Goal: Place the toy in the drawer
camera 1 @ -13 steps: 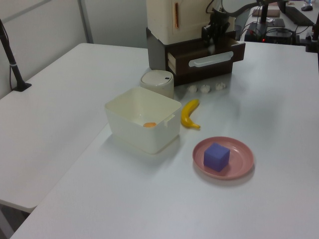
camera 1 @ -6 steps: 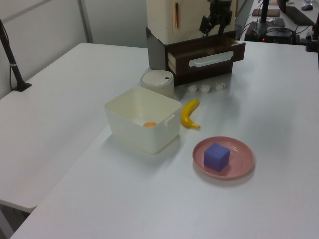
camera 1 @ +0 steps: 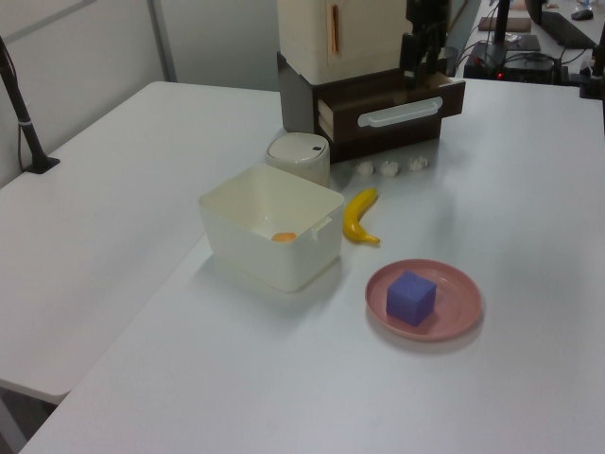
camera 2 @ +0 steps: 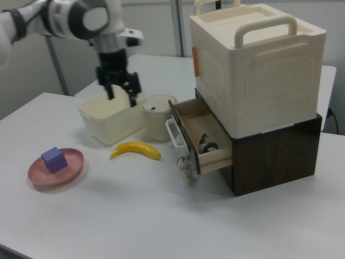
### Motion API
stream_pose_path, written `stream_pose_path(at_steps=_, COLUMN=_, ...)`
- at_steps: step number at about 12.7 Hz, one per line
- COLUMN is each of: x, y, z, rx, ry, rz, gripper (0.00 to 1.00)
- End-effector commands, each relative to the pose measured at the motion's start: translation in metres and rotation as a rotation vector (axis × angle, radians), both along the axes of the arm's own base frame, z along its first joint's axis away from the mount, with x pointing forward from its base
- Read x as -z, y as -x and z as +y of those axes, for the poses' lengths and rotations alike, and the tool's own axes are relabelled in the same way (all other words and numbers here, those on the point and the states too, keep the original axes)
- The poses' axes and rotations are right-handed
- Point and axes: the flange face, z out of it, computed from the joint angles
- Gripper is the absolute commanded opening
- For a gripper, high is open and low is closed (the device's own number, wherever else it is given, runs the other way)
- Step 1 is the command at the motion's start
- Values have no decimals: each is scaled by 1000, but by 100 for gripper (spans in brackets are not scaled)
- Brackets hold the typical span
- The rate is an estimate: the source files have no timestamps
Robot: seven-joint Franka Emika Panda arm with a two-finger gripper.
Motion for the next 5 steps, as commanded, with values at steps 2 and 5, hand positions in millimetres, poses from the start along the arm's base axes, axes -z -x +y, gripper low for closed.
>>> stream_pose_path(at_steps=2, x=-10, y=38, z=28, rx=-99, ry=23, rz=63, gripper=100)
stream_pose_path(at_steps=5, x=-6, y=37, z=26, rx=-99, ry=23, rz=71, gripper=100)
